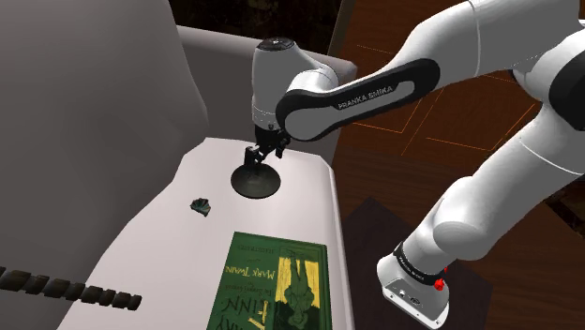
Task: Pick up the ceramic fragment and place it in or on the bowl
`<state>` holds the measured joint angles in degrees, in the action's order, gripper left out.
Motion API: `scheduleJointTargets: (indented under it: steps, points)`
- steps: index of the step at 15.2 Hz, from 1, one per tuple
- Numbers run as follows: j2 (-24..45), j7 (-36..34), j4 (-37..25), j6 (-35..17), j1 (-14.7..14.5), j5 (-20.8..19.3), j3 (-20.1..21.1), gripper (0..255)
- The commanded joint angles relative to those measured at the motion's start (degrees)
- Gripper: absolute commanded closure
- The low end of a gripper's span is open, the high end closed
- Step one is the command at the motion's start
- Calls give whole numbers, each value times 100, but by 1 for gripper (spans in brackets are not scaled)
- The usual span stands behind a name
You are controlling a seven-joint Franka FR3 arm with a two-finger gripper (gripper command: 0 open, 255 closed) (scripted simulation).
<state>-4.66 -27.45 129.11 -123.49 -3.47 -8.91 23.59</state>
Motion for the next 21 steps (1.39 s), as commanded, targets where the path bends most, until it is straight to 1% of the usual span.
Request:
scheduleJointTargets:
  steps: [1, 5, 10, 14, 17, 21]
  points:
    - [523, -333, -294, -142, -40, -273, 111, 0]
    - [1460, -919, -937, -239, -244, -812, 193, 0]
    - [2621, -1494, -1907, -201, -668, -1406, 110, 0]
    - [3538, -1784, -2828, -72, -1075, -1748, -27, 0]
    - [4203, -1901, -3583, 70, -1379, -1918, -136, 0]
    - [4372, -1951, -3543, -133, -1388, -2007, -208, 0]
